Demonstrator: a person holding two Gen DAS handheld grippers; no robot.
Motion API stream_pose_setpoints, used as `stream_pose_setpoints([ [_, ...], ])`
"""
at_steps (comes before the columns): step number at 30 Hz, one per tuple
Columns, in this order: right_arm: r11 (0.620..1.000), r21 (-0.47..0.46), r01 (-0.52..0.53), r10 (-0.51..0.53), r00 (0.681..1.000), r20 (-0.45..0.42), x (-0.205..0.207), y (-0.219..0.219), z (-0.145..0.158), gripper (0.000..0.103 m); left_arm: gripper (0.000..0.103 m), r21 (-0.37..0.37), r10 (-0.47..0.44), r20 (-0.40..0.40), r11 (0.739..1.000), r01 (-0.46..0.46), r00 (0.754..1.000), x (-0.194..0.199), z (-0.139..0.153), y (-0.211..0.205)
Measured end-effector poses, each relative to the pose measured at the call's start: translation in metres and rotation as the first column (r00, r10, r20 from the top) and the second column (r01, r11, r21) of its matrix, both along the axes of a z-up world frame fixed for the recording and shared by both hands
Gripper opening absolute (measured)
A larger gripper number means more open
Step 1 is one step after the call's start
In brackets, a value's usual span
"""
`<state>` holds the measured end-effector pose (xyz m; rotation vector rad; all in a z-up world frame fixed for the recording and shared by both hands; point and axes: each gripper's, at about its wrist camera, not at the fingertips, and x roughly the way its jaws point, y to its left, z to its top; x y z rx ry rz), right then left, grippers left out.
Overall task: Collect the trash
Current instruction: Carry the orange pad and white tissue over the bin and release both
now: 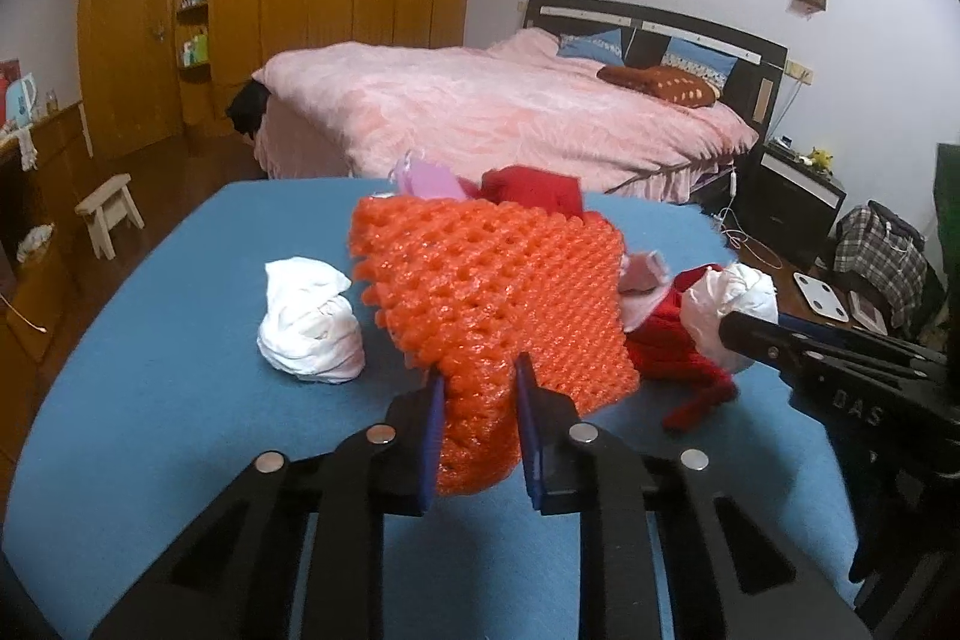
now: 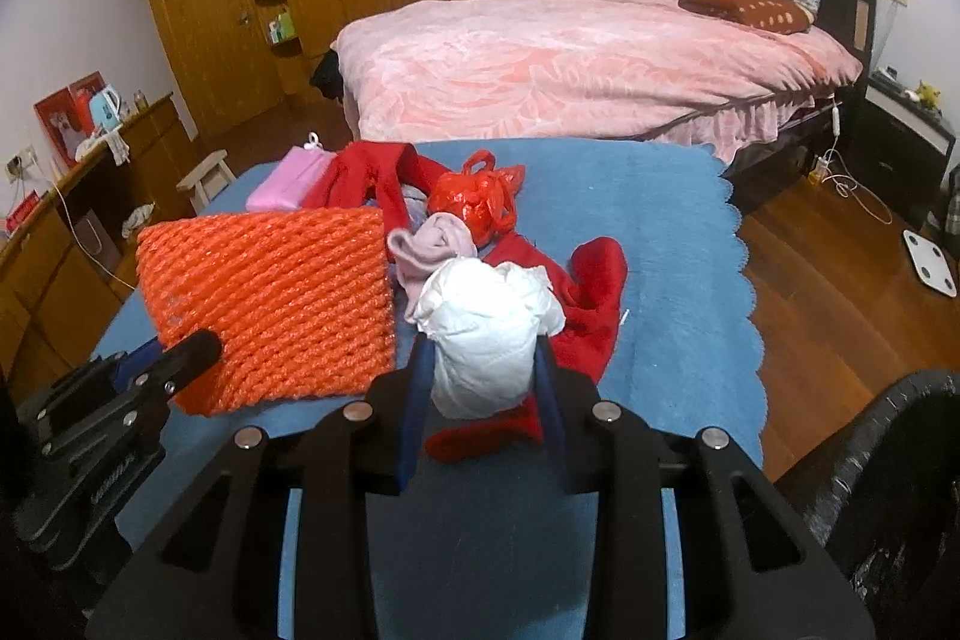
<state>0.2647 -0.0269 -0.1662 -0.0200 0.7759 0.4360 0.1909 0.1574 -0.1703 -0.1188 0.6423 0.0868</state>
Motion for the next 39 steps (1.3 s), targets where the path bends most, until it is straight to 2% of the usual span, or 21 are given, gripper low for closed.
stream_pose_setpoints([
  [4, 1.0, 0.007, 0.017, -0.017, 1.0, 0.011, -0.013, -0.009, 0.008, 0.032, 0.021, 0.034, -0.006, 0.026, 0.999, 0.005, 1.0, -0.019, 0.01, -0.013],
  [11, 0.999, 0.023, 0.038, -0.039, 0.998, 0.044, -0.047, -0.031, 0.027, 0.032, 0.021, 0.043, 0.014, 0.028, 0.999, -0.015, 1.0, -0.046, 0.021, -0.027],
  [17, 0.997, 0.021, 0.08, -0.082, 0.993, 0.081, -0.079, -0.067, 0.043, 0.032, 0.021, 0.059, -0.05, 0.044, 0.997, 0.047, 0.998, -0.057, 0.036, -0.058],
  [23, 0.984, 0.018, 0.178, -0.179, 0.978, 0.104, -0.104, -0.12, 0.055, 0.032, 0.021, 0.051, -0.13, 0.066, 0.991, 0.127, 0.989, -0.06, 0.047, -0.095],
  [29, 0.959, 0.006, 0.284, -0.283, 0.953, 0.105, -0.122, -0.174, 0.058, 0.032, 0.021, 0.041, -0.231, 0.075, 0.973, 0.229, 0.97, -0.055, 0.053, -0.144],
  [39, 0.898, -0.019, 0.44, -0.436, 0.895, 0.098, -0.136, -0.25, 0.049, 0.033, 0.022, 0.032, -0.408, 0.044, 0.913, 0.407, 0.912, -0.046, 0.045, -0.23],
])
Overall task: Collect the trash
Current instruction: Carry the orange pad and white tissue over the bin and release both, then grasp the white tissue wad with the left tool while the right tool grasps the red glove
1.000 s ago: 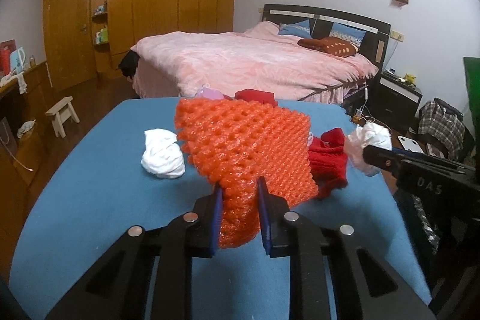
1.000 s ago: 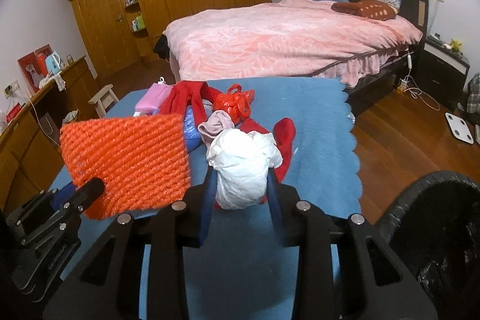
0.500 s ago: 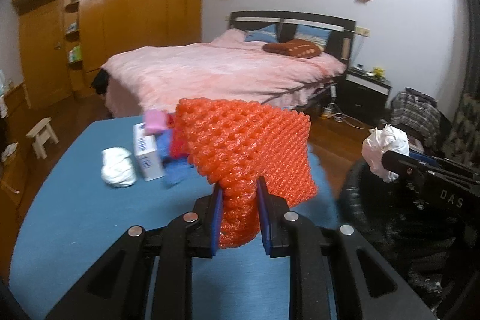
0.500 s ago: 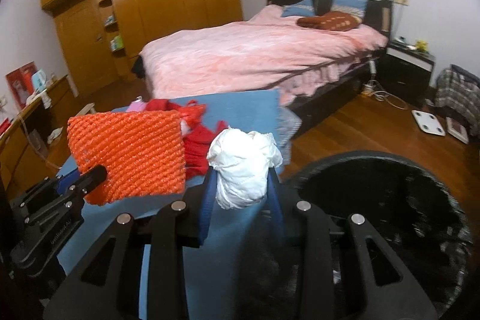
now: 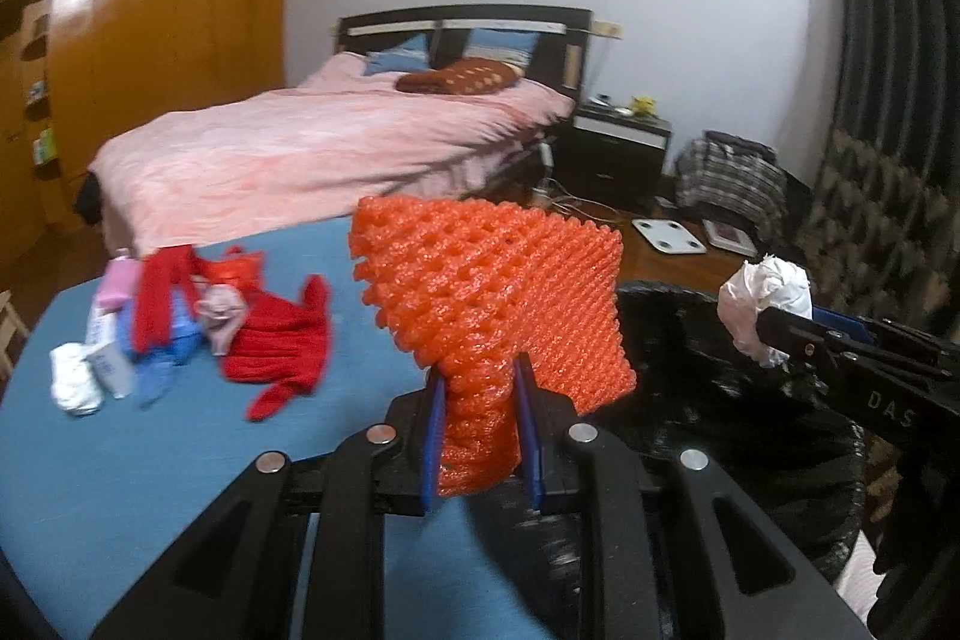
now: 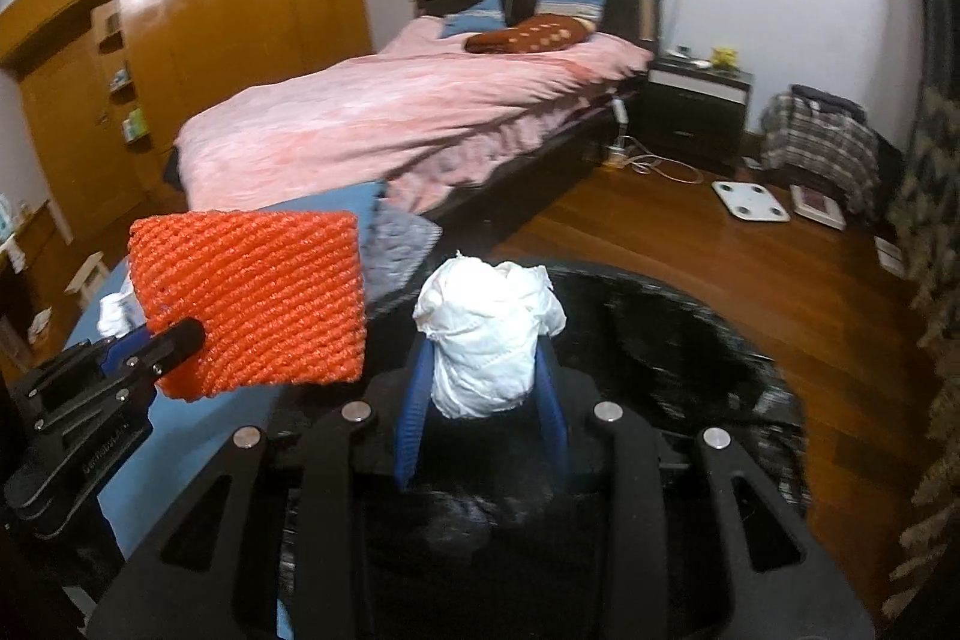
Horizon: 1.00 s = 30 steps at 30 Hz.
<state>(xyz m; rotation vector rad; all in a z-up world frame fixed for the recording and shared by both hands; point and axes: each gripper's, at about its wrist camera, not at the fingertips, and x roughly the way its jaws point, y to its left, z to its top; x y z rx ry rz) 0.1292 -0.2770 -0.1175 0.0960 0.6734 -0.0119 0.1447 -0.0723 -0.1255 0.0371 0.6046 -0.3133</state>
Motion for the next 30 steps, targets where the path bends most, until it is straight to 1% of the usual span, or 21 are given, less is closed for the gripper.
stream_pose_setpoints([
  [1, 1.0, -0.004, 0.014, -0.014, 1.0, -0.002, -0.001, -0.005, -0.001, 0.036, 0.024, -0.002, -0.016, -0.006, 1.0, 0.016, 1.0, 0.001, -0.001, -0.006],
  [2, 1.0, -0.011, 0.029, -0.029, 1.0, -0.002, -0.002, -0.01, -0.002, 0.036, 0.027, -0.005, -0.03, -0.013, 1.0, 0.03, 0.999, 0.002, -0.003, -0.011],
  [3, 0.999, -0.02, 0.048, -0.049, 0.999, -0.002, -0.003, -0.015, -0.003, 0.038, 0.034, -0.015, -0.048, -0.025, 0.999, 0.048, 0.999, 0.003, -0.004, -0.015],
  [4, 0.998, -0.026, 0.061, -0.061, 0.998, -0.002, -0.003, -0.02, -0.004, 0.043, 0.045, -0.025, -0.06, -0.032, 0.998, 0.059, 0.998, 0.004, -0.005, -0.017],
  [5, 0.997, -0.031, 0.072, -0.072, 0.997, -0.003, -0.003, -0.022, -0.004, 0.046, 0.049, -0.031, -0.068, -0.037, 0.997, 0.067, 0.997, 0.004, -0.006, -0.019],
  [6, 0.996, -0.038, 0.085, -0.085, 0.996, -0.002, -0.005, -0.025, -0.005, 0.053, 0.056, -0.032, -0.071, -0.037, 0.997, 0.069, 0.997, 0.003, -0.006, -0.021],
  [7, 0.994, -0.044, 0.103, -0.103, 0.995, 0.003, -0.006, -0.03, -0.007, 0.06, 0.06, -0.033, -0.073, -0.037, 0.997, 0.072, 0.997, 0.002, -0.007, -0.021],
  [8, 0.993, -0.046, 0.111, -0.111, 0.994, 0.006, -0.007, -0.031, -0.007, 0.062, 0.061, -0.032, -0.072, -0.037, 0.997, 0.07, 0.997, 0.003, -0.008, -0.019],
  [9, 0.992, -0.047, 0.116, -0.116, 0.993, 0.008, -0.009, -0.031, -0.008, 0.068, 0.064, -0.03, -0.067, -0.037, 0.997, 0.066, 0.997, 0.004, -0.008, -0.016],
  [10, 0.991, -0.051, 0.122, -0.122, 0.993, 0.01, -0.009, -0.032, -0.009, 0.076, 0.066, -0.027, -0.061, -0.036, 0.998, 0.06, 0.998, 0.004, -0.009, -0.014],
  [11, 0.99, -0.056, 0.126, -0.126, 0.992, 0.014, -0.01, -0.03, -0.009, 0.08, 0.068, -0.025, -0.054, -0.035, 0.998, 0.053, 0.998, 0.004, -0.009, -0.012],
  [12, 0.99, -0.059, 0.128, -0.127, 0.992, 0.02, -0.01, -0.028, -0.008, 0.087, 0.07, -0.022, -0.041, -0.033, 0.999, 0.04, 0.999, 0.004, -0.008, -0.008],
  [13, 0.99, -0.06, 0.125, -0.123, 0.992, 0.026, -0.01, -0.025, -0.008, 0.09, 0.073, -0.02, -0.027, -0.03, 0.999, 0.026, 0.999, 0.005, -0.008, -0.004],
  [14, 0.991, -0.059, 0.118, -0.117, 0.993, 0.029, -0.01, -0.021, -0.006, 0.091, 0.075, -0.017, -0.007, -0.024, 1.0, 0.007, 1.0, 0.004, -0.007, 0.002],
  [16, 0.994, -0.053, 0.098, -0.097, 0.995, 0.028, -0.006, -0.014, -0.005, 0.094, 0.082, -0.011, 0.027, -0.011, 1.0, -0.027, 1.0, 0.004, -0.007, 0.014],
  [19, 0.998, -0.036, 0.06, -0.059, 0.998, 0.026, 0.0, 0.004, -0.003, 0.095, 0.087, -0.005, 0.079, 0.0, 0.997, -0.079, 0.997, 0.005, -0.007, 0.033],
  [23, 1.0, -0.017, -0.008, 0.008, 1.0, 0.024, 0.015, 0.038, -0.002, 0.096, 0.089, 0.002, 0.154, 0.0, 0.988, -0.154, 0.988, 0.007, -0.009, 0.064],
  [26, 0.998, -0.015, -0.055, 0.055, 0.998, 0.029, 0.027, 0.065, -0.002, 0.096, 0.089, 0.015, 0.219, 0.002, 0.976, -0.219, 0.976, 0.008, -0.012, 0.091],
  [30, 0.994, 0.001, -0.106, 0.106, 0.994, 0.033, 0.047, 0.099, -0.002, 0.096, 0.089, 0.029, 0.315, 0.008, 0.949, -0.315, 0.949, 0.011, -0.015, 0.133],
])
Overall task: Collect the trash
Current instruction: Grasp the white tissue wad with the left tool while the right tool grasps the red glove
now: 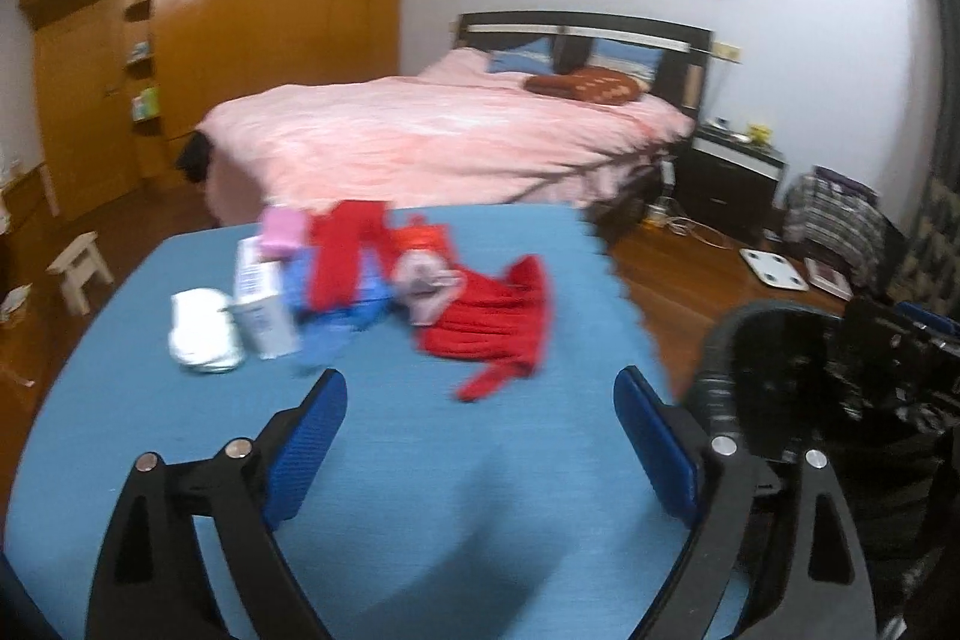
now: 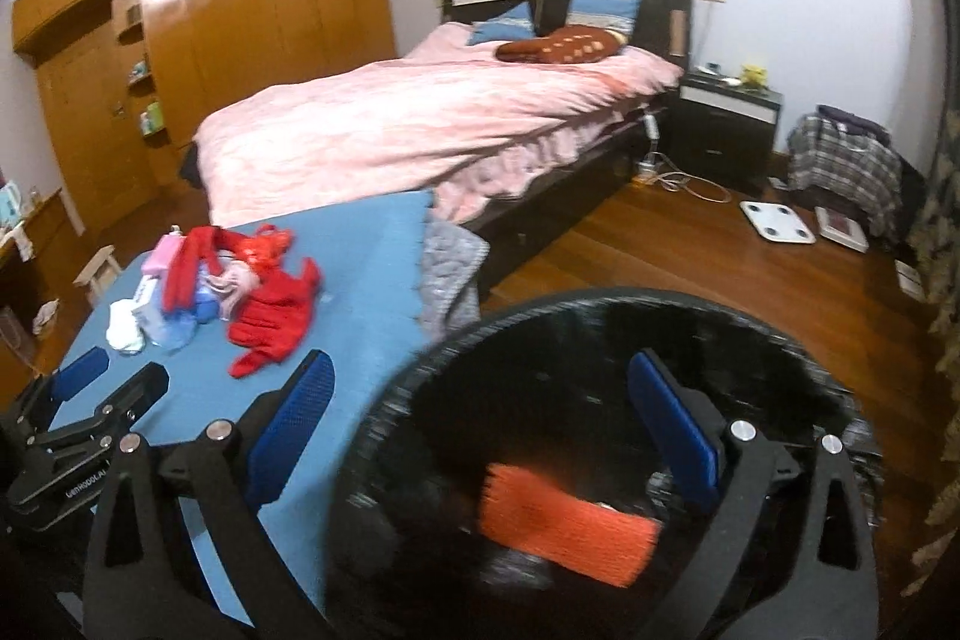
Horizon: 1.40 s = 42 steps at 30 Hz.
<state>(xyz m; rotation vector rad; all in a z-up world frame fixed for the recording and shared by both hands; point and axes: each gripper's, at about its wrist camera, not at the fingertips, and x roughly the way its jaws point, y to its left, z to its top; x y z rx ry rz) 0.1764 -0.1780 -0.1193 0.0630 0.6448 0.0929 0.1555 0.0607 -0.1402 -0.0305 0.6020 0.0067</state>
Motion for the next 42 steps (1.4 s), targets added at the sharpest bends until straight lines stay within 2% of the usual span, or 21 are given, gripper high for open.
stream_pose_setpoints([
  [8, 0.996, 0.013, -0.093, 0.093, 0.996, 0.007, 0.039, 0.067, -0.005, 0.096, 0.089, 0.033, 0.18, 0.01, 0.983, -0.18, 0.984, 0.012, -0.008, 0.083],
  [13, 0.992, -0.005, -0.127, 0.127, 0.992, -0.02, 0.069, 0.105, -0.021, 0.096, 0.089, 0.057, 0.232, -0.002, 0.971, -0.232, 0.973, 0.024, -0.018, 0.117],
  [19, 0.989, -0.032, -0.144, 0.142, 0.987, -0.073, 0.1, 0.131, -0.047, 0.096, 0.088, 0.058, 0.277, -0.033, 0.96, -0.274, 0.96, 0.043, -0.032, 0.146],
  [23, 0.986, -0.061, -0.156, 0.149, 0.983, -0.106, 0.113, 0.141, -0.062, 0.095, 0.085, 0.05, 0.293, -0.063, 0.956, -0.29, 0.954, 0.055, -0.042, 0.164],
  [28, 0.982, -0.083, -0.169, 0.158, 0.98, -0.123, 0.121, 0.148, -0.07, 0.087, 0.077, 0.018, 0.3, -0.102, 0.954, -0.3, 0.948, 0.065, -0.048, 0.178],
  [35, 0.98, -0.089, -0.18, 0.167, 0.976, -0.138, 0.124, 0.15, -0.076, 0.086, 0.069, -0.001, 0.267, -0.152, 0.963, -0.27, 0.952, 0.078, -0.056, 0.183],
  [39, 0.981, -0.081, -0.178, 0.165, 0.975, -0.15, 0.127, 0.149, -0.08, 0.084, 0.054, -0.022, 0.247, -0.192, 0.967, -0.255, 0.95, 0.086, -0.063, 0.184],
  [42, 0.981, -0.072, -0.179, 0.164, 0.971, -0.175, 0.131, 0.15, -0.084, 0.079, 0.05, -0.02, 0.238, -0.197, 0.969, -0.247, 0.951, 0.088, -0.064, 0.183],
])
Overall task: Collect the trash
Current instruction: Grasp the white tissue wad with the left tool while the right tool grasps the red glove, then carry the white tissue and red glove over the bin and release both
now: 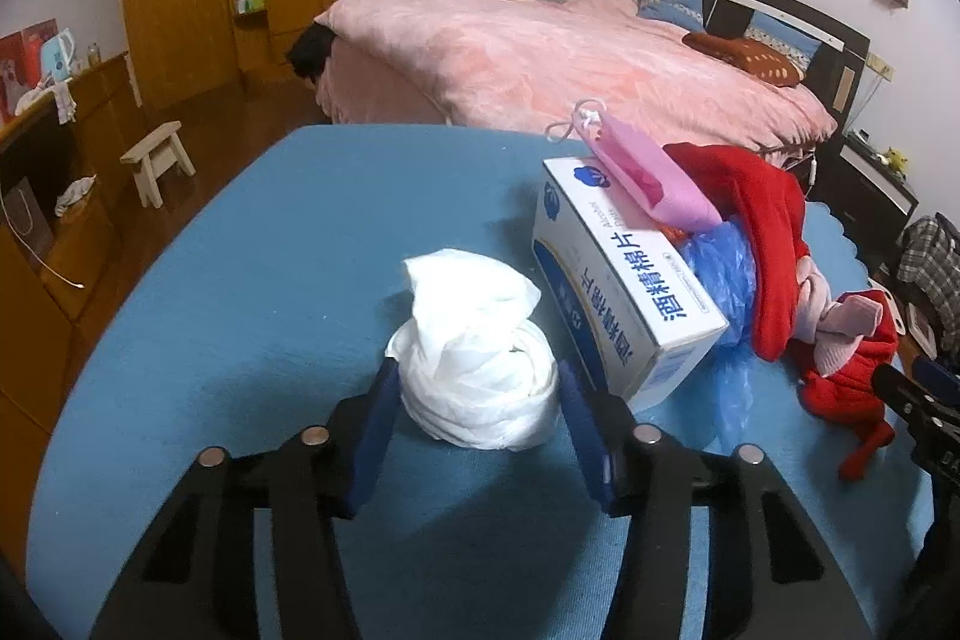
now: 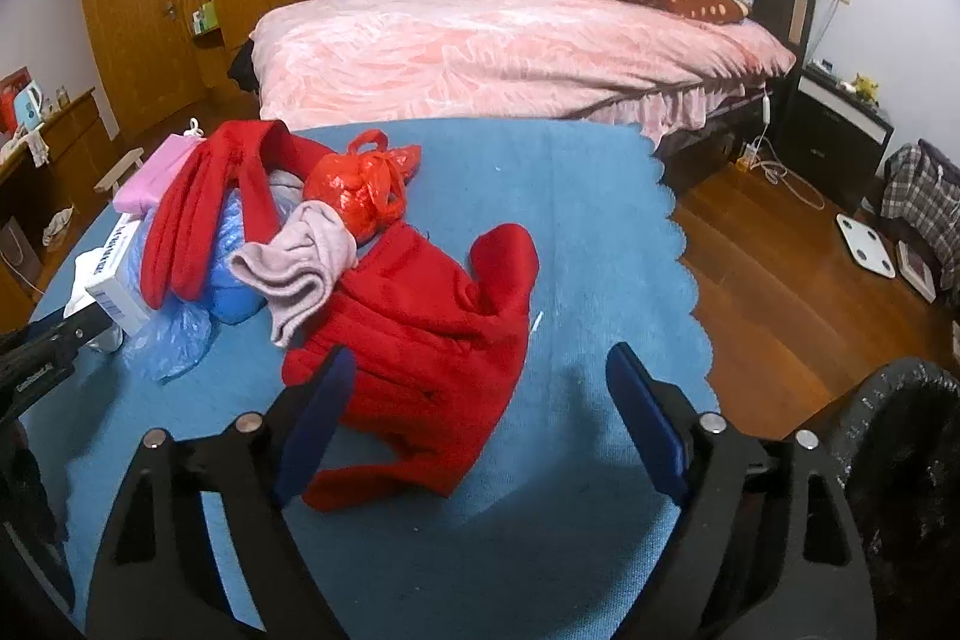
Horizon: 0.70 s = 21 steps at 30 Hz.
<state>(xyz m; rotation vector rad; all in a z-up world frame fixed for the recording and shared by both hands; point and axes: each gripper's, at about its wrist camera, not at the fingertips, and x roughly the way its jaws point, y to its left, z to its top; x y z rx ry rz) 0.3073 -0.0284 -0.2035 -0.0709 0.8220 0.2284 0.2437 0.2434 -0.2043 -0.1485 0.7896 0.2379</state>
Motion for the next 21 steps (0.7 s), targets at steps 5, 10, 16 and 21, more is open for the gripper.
stream_pose_setpoints([
  [5, 0.999, 0.005, -0.035, 0.035, 0.998, -0.051, 0.006, 0.004, -0.008, 0.056, 0.046, 0.023, -0.01, -0.003, 1.0, 0.01, 1.0, 0.001, 0.0, -0.006],
  [10, 0.996, 0.029, -0.083, 0.085, 0.994, -0.075, 0.005, 0.01, -0.012, 0.015, 0.045, 0.029, -0.001, 0.002, 1.0, 0.001, 1.0, 0.0, 0.001, -0.007],
  [16, 0.994, 0.062, -0.085, 0.089, 0.994, -0.066, 0.002, 0.007, -0.009, 0.008, 0.044, 0.036, 0.024, 0.032, 0.999, -0.025, 0.999, -0.005, 0.007, -0.009],
  [21, 0.993, 0.07, -0.099, 0.102, 0.994, -0.033, -0.007, 0.005, 0.002, 0.008, 0.044, 0.035, 0.038, 0.039, 0.999, -0.04, 0.999, -0.018, 0.012, -0.011],
])
